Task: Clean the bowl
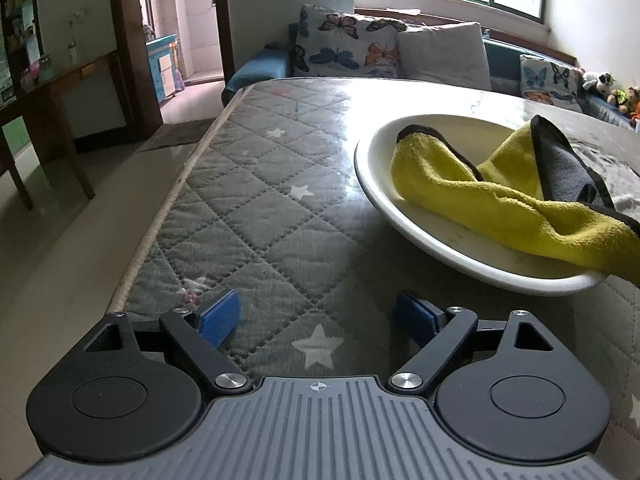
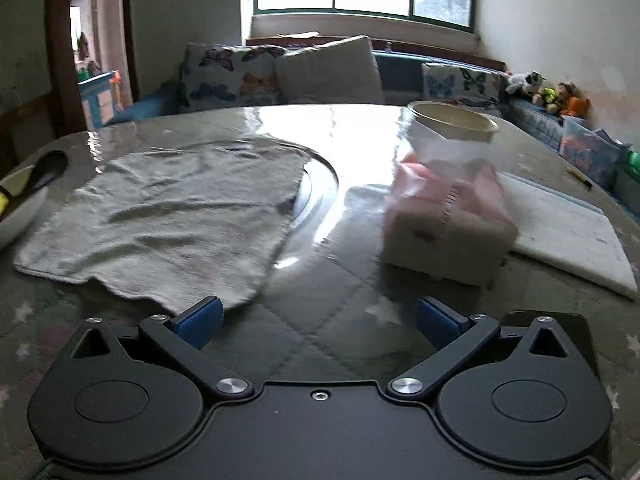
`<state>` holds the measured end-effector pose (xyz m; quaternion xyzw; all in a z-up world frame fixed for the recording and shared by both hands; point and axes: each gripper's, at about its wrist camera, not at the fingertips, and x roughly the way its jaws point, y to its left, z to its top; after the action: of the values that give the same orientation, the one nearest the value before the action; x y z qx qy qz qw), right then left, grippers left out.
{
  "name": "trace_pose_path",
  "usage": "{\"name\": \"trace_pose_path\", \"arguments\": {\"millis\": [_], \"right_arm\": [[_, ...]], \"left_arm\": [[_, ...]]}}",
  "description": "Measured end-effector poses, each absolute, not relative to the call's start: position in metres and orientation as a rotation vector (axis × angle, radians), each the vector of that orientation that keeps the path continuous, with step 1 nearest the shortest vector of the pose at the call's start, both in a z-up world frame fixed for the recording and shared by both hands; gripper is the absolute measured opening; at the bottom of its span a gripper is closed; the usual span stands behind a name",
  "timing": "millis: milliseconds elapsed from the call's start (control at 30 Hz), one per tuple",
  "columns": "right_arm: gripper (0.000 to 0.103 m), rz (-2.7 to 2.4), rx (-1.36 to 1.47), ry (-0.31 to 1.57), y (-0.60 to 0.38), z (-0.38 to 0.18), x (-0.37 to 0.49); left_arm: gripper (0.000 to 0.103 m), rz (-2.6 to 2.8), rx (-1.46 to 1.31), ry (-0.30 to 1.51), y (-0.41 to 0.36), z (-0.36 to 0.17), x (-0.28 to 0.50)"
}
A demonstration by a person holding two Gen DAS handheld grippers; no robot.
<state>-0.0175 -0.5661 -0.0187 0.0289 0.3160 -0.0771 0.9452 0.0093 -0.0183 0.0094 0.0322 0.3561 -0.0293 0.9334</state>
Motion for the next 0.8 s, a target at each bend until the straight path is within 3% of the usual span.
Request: {"name": "trace_pose_path", "arguments": {"millis": [800], "right_arm": [[0.103,-0.261,0.093,0.648,-0.609,-0.031,0.026]], "left_arm": [[0.099,-0.057,0.052,0.687,-0.017,0.003,0.022]]}}
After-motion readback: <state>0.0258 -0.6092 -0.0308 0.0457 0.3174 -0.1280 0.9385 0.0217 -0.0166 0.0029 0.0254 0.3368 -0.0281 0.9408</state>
